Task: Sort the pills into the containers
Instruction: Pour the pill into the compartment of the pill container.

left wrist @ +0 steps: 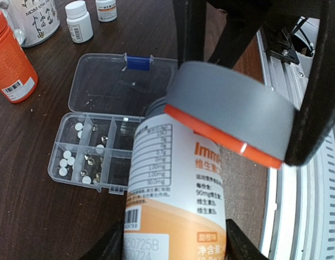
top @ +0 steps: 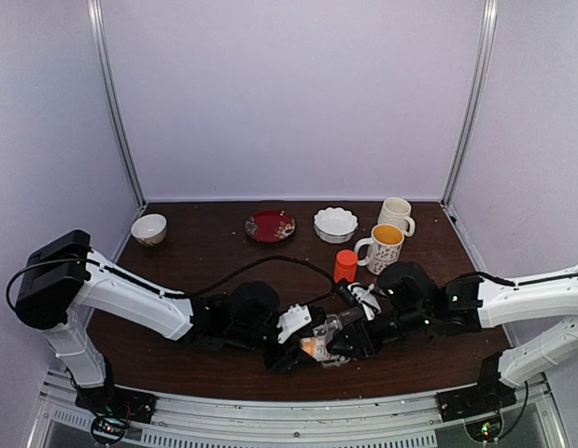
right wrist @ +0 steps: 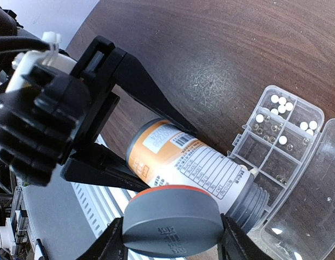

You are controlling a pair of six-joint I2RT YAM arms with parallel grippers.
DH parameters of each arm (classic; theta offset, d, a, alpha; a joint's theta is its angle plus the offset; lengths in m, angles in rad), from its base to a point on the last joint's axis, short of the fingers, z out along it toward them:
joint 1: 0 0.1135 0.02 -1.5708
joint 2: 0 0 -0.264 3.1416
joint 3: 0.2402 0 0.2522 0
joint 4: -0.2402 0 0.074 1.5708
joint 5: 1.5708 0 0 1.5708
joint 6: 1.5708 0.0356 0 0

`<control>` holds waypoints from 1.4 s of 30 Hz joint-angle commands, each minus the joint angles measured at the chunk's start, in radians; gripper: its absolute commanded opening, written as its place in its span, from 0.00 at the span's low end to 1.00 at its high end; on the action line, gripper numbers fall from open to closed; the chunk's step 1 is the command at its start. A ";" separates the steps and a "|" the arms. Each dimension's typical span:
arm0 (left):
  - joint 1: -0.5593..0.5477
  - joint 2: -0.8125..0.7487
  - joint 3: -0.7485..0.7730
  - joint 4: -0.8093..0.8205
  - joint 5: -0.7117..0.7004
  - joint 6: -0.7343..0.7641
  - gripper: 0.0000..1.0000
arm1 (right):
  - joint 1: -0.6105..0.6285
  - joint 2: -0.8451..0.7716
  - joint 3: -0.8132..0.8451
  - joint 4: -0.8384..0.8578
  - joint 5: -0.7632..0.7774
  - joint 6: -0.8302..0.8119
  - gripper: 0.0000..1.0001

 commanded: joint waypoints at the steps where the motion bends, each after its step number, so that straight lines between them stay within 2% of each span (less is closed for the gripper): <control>1: -0.004 -0.011 0.000 0.075 0.018 -0.008 0.06 | -0.005 -0.038 0.001 0.022 0.013 0.000 0.00; 7: -0.004 -0.011 -0.002 0.075 0.021 -0.009 0.06 | -0.004 0.048 -0.013 0.028 -0.019 0.013 0.00; 15: -0.005 -0.013 -0.014 0.073 0.024 -0.015 0.05 | -0.005 -0.054 -0.009 0.019 0.022 0.008 0.00; 21: -0.010 -0.014 -0.014 0.073 0.025 -0.013 0.05 | -0.001 0.055 -0.010 0.011 -0.019 0.012 0.00; 26: -0.013 -0.016 -0.017 0.066 0.020 -0.013 0.05 | -0.002 -0.022 -0.006 0.020 0.015 0.013 0.00; 31: -0.012 -0.016 -0.016 0.066 0.020 -0.013 0.05 | -0.002 0.004 -0.010 0.008 -0.007 0.009 0.00; 36: -0.015 -0.020 -0.018 0.063 0.018 -0.013 0.05 | 0.002 -0.041 -0.039 0.063 0.003 0.030 0.00; 40: -0.016 -0.020 -0.017 0.063 0.018 -0.012 0.04 | 0.003 0.035 0.001 -0.027 -0.009 0.001 0.00; 42: -0.015 -0.020 -0.016 0.063 0.020 -0.012 0.04 | 0.003 0.021 0.005 -0.030 -0.003 -0.002 0.00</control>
